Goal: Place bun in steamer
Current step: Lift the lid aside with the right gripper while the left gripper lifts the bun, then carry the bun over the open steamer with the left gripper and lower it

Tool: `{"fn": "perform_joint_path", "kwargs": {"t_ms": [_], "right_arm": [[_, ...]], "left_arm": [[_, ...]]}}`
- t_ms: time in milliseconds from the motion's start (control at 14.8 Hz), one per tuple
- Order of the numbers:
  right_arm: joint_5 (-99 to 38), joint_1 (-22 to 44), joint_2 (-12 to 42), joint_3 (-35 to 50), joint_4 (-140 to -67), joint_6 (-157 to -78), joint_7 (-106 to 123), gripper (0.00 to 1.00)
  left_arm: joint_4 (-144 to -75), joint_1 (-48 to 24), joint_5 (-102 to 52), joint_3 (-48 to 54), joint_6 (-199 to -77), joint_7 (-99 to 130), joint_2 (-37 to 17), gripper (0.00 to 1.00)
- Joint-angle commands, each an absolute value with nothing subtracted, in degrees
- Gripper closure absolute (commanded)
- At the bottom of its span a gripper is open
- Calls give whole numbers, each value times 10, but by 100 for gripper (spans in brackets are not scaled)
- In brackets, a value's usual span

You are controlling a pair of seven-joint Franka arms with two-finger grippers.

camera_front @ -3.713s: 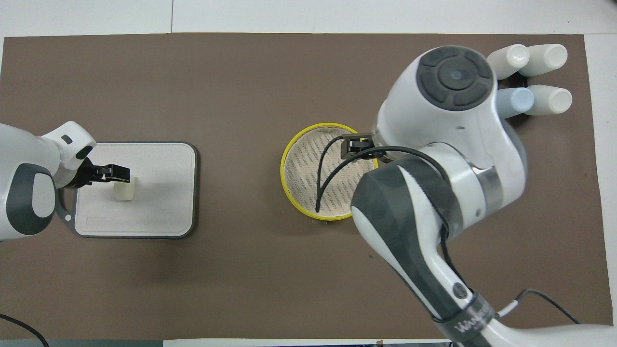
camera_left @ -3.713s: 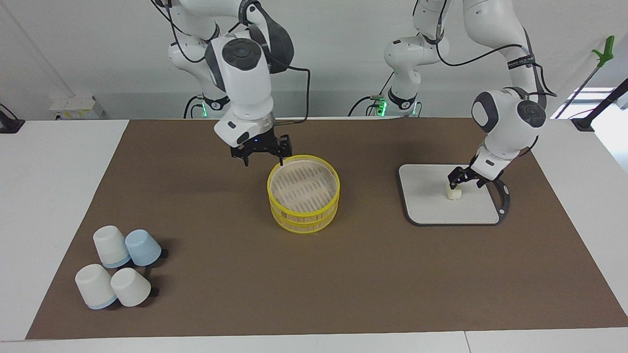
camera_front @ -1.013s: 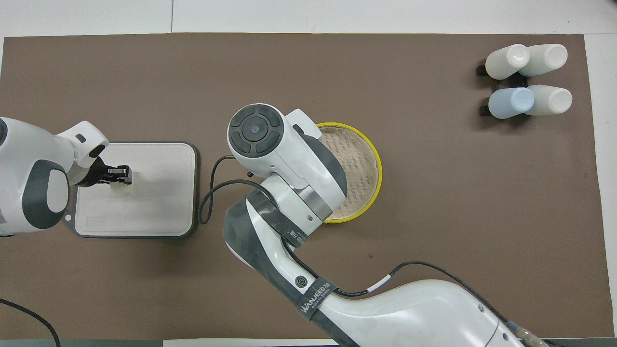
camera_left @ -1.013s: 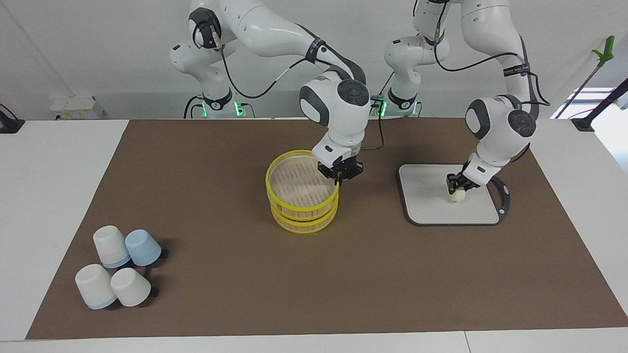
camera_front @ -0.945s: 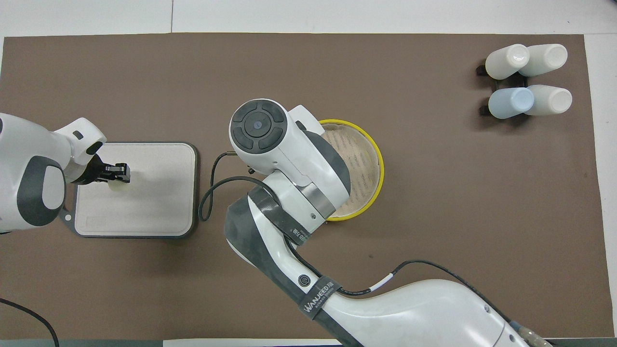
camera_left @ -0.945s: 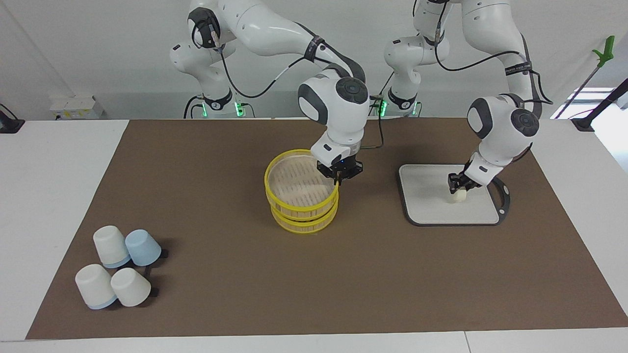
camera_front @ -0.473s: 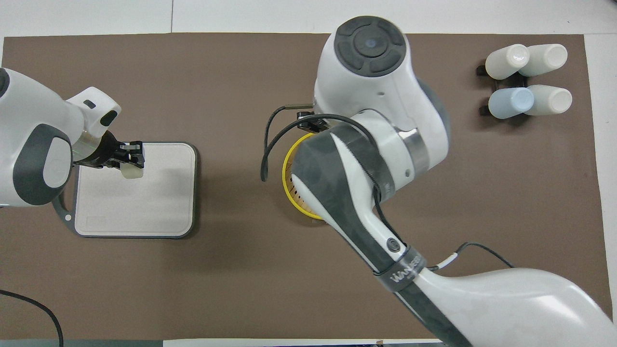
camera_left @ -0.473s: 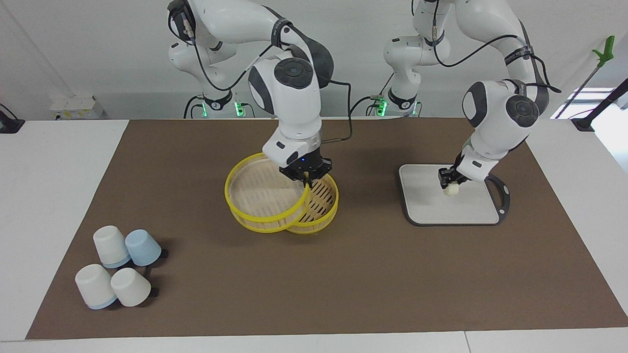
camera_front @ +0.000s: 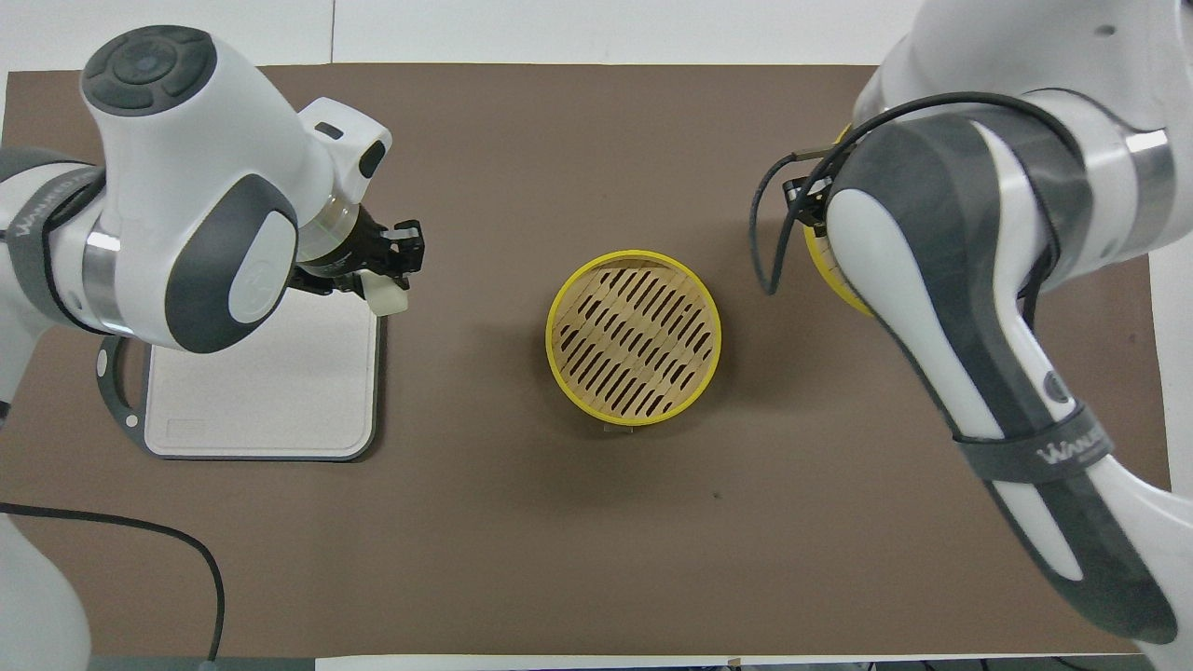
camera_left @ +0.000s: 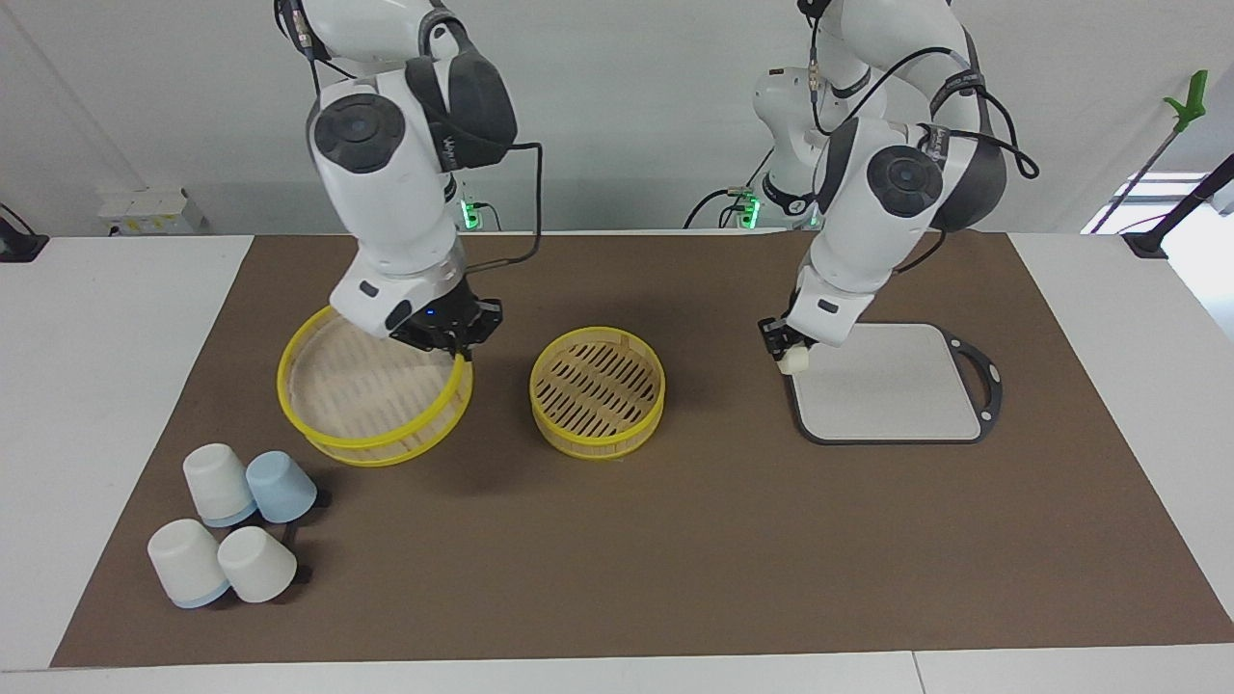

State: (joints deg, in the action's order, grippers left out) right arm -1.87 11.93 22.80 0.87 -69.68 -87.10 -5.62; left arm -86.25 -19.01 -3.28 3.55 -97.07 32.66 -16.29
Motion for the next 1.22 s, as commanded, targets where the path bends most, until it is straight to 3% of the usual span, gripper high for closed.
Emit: {"fn": "perform_joint_path", "kwargs": {"t_ms": [0,203,405,810,1148], "right_arm": [[7,89,217,15,-722,-864,-19,100],[46,83,212,16,-730,-861,-19,100],[46,78,211,16,-731,-860,-21,100],[46,80,202,16,-754,-873,-25,100],[45,79,201,16,-758,-876,-28,100]], "left_arm": [[-775,-247,-42,26,-941,385,-213,59],[-734,-314,-42,28,-950,466,-257,59],[-738,-358,-45,29,-1004,507,-297,59],[-805,-382,-62,29,-1122,528,-322,59],[-846,-392,-62,29,-1130,528,-319,59]]}}
